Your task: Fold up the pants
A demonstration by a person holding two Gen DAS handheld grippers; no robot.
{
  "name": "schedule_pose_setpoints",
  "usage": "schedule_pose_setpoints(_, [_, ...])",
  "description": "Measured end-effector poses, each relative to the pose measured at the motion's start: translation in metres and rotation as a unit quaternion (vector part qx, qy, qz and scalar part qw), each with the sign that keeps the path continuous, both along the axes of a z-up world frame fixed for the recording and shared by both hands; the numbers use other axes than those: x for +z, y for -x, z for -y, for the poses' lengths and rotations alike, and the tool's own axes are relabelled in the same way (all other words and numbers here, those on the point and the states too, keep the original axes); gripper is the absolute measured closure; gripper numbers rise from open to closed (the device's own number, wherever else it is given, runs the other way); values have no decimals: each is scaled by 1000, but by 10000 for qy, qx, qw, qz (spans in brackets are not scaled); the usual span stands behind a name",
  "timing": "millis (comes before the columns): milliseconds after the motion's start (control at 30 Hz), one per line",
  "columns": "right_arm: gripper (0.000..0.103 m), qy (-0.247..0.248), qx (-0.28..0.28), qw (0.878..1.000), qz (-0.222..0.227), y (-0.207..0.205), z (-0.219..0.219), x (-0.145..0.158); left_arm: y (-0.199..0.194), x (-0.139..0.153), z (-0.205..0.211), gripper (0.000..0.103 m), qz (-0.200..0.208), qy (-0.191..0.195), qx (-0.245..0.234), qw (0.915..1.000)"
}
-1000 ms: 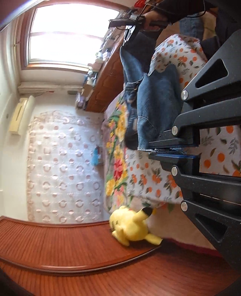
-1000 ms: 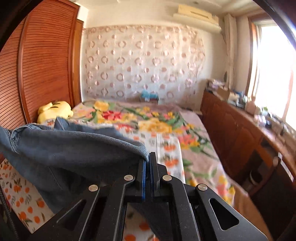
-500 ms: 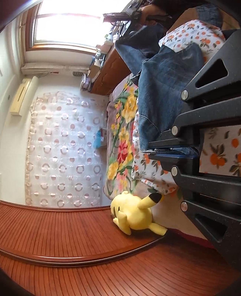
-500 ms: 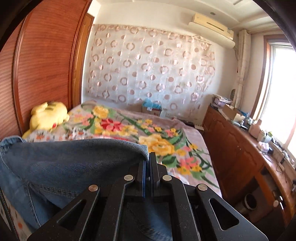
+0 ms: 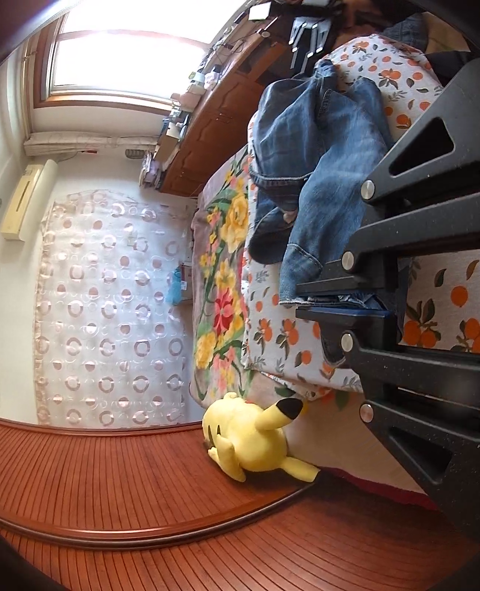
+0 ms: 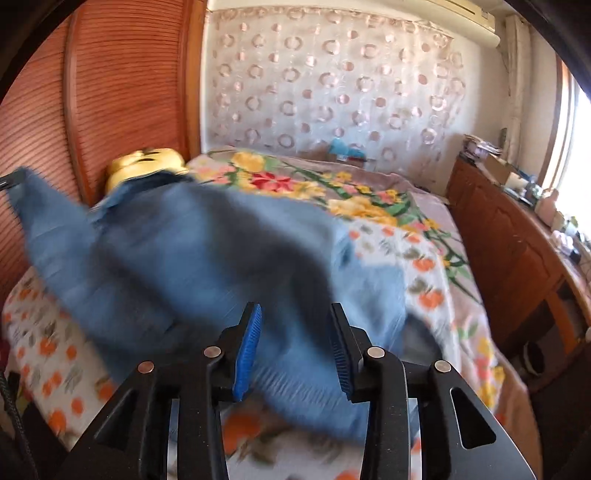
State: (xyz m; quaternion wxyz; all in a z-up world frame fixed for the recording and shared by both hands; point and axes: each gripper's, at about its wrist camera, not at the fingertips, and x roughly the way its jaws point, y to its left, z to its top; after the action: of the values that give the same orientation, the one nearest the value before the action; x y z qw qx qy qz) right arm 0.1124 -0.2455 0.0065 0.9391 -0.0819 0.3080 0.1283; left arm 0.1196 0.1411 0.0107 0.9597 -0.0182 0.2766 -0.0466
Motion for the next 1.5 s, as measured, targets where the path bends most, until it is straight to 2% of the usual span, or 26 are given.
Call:
schedule_pose_setpoints(100, [65, -316, 332, 9986, -253, 24, 1, -15, 0, -5, 6, 97, -59, -40, -31, 10000])
schedule_pose_setpoints(200, [65, -347, 566, 9969, -410, 30, -2, -31, 0, -8, 8, 97, -95, -16, -49, 9999])
schedule_pose_setpoints(367, [64, -251, 898, 9934, -663, 18, -16, -48, -2, -13, 8, 97, -166, -15, -51, 9998])
schedule_pose_setpoints(533, [53, -109, 1088, 9912, -745, 15, -36, -49, -2, -13, 9, 97, -182, -18, -52, 9998])
schedule_pose_setpoints(667, [50, 131, 1067, 9914, -749, 13, -45, -44, -1, -13, 10, 97, -183, -12, -45, 9998])
schedule_pose_setpoints(800, [50, 293, 951, 9923, -741, 6, -55, -54, -2, -13, 9, 97, -210, 13, -72, 9998])
schedule_pose_setpoints(833, [56, 263, 960, 9922, -748, 5, -54, -55, -2, -15, 9, 97, -206, 5, -61, 9998])
schedule_pose_setpoints(867, [66, 229, 986, 9922, -726, 5, -53, -54, -1, -14, 10, 97, -181, -15, -34, 9998])
schedule_pose_setpoints(900, [88, 217, 1020, 9923, -676, 6, -53, -51, -1, -13, 9, 97, -154, -12, -23, 9999])
schedule_pose_setpoints(933, [96, 304, 989, 9930, -577, 7, -53, -47, -1, -13, 9, 97, -149, 10, -34, 9999])
schedule_pose_setpoints(1000, [99, 343, 942, 9944, -340, 10, -49, -35, 0, -7, 8, 98, -72, 17, -11, 10000])
schedule_pose_setpoints(1100, [100, 260, 623, 9977, 71, 12, -31, -6, 3, 11, 5, 98, 115, 82, 28, 9999])
schedule_pose_setpoints(1267, [100, 124, -192, 9973, 700, 23, 32, 52, 19, 39, 5, 98, 406, 172, -79, 9990])
schedule_pose_setpoints(1400, [101, 124, -773, 9915, 1037, 49, 84, 85, 41, 44, 15, 98, 465, 246, -353, 9980])
schedule_pose_setpoints(1500, [101, 54, -1072, 9871, 1188, 74, 112, 97, 59, 38, 25, 98, 389, 320, -630, 9967])
